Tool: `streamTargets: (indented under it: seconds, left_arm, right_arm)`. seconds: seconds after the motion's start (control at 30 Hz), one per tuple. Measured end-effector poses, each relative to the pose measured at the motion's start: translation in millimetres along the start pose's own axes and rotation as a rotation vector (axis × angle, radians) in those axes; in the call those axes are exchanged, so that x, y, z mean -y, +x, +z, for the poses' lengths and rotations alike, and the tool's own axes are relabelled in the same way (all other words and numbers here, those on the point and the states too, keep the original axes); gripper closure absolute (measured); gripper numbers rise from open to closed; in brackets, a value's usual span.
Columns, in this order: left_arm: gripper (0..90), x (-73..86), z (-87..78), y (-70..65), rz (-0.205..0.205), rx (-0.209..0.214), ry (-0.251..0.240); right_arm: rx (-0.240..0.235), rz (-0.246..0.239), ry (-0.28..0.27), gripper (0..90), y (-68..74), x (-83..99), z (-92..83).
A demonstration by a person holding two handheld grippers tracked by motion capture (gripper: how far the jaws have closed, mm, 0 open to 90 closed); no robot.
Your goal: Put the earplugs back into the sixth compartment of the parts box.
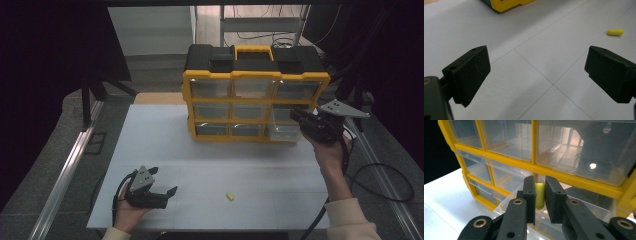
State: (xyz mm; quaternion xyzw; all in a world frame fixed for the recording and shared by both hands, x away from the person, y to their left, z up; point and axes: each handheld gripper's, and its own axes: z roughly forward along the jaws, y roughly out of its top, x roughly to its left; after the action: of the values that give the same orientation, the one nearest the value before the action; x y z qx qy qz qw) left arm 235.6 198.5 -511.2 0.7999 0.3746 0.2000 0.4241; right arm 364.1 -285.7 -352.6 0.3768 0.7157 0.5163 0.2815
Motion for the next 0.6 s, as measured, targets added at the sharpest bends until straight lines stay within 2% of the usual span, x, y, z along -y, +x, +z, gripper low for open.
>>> streamTargets:
  seconds: [0.17,0.43,0.47,0.6]
  left_arm:
    - [6.0,0.0,-0.3,0.6,-0.003,-0.003,-0.001]
    - [6.0,0.1,0.0,0.1,0.0,-0.001,0.002]
    - [6.0,0.1,0.0,0.2,0.0,-0.002,0.002]
    - [6.0,0.3,-0.3,0.4,-0.002,-0.001,0.001]
  right_arm:
    - [0.016,0.004,-0.002,78.3,-4.1,-0.8,-0.7]
    - [0.007,-0.015,0.004,77.5,-2.2,-1.3,-0.5]
    - [0.009,-0.016,0.004,74.0,-2.1,-1.1,-0.1]
    - [0.045,-0.041,-0.001,47.2,0.7,-0.9,0.7]
